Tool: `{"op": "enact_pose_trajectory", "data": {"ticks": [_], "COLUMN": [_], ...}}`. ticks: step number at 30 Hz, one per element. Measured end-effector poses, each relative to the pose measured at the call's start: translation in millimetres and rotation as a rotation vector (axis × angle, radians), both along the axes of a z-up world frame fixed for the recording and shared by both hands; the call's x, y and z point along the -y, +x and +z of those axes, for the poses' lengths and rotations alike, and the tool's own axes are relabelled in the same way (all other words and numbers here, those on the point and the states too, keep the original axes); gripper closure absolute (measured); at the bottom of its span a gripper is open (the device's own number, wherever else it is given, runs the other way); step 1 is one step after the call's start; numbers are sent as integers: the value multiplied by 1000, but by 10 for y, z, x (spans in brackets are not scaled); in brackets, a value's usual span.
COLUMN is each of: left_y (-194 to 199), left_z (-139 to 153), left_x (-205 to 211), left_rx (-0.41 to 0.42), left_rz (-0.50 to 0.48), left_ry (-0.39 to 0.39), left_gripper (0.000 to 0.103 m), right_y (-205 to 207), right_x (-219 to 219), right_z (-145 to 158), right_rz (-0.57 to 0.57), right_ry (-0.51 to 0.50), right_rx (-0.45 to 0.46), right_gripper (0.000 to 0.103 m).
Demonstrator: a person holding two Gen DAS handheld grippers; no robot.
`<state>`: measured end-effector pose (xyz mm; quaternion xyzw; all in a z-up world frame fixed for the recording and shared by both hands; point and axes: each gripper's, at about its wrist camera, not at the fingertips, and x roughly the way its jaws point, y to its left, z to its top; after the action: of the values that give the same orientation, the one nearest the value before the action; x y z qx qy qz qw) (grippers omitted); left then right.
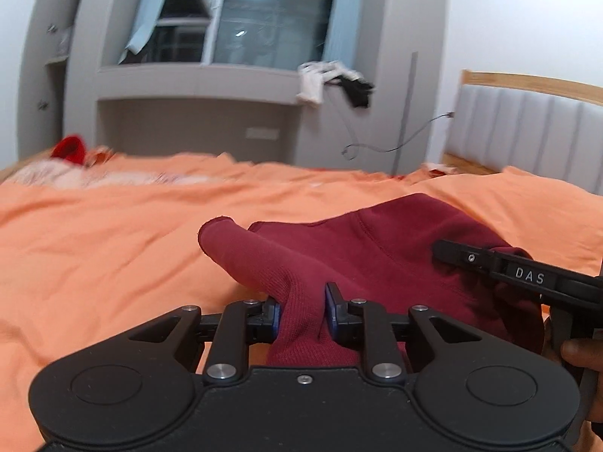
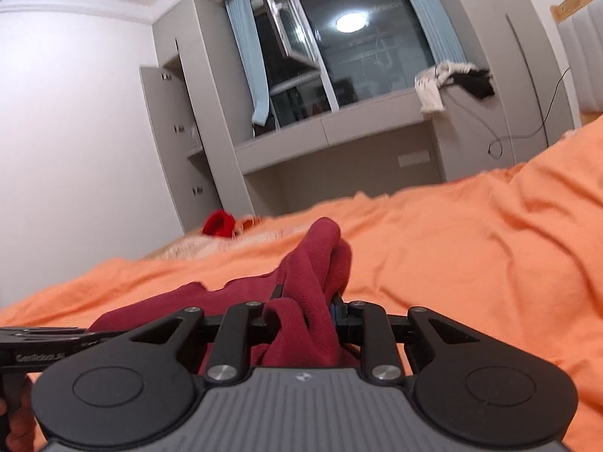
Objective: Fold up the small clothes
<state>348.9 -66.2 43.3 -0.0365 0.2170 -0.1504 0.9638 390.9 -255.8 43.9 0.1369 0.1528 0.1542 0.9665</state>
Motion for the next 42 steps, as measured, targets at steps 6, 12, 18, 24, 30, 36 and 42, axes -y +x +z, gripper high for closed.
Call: {"op": "enact_pose_trajectory", "data": {"ticks": [6,12,18,24,30,36,42], "left_y": [166,129,104,86,4,-213,-568], "left_z": [-243,-250,-283,-259,-196,-73,18], "left_x": [-173,-211,-255,-319,-340,-305,-318], "left_rx": [-129,-125,-141,-166,-158,-84,13], "left_rz": [52,69,95,143,162,158,167], "left_ry": [-10,17,-10,-52,-87,-77,-79], "left_gripper": [73,66,56,26,7,1,1], "right_y": [141,146,153,91,-72,-320,-691], "right_x": [82,119,161,169,153,158,182], "right_z": [-200,-274,-274,-224,-97,34,232], "right_rz": [-5,-13,-32,-47,-54,-56,-66], "right_ry": [65,78,94,96,79,75,64], "right_rx": [-136,-163,-177,-159,-106,-56,46], "right_gripper": [76,69,58,34,16,11,1]}}
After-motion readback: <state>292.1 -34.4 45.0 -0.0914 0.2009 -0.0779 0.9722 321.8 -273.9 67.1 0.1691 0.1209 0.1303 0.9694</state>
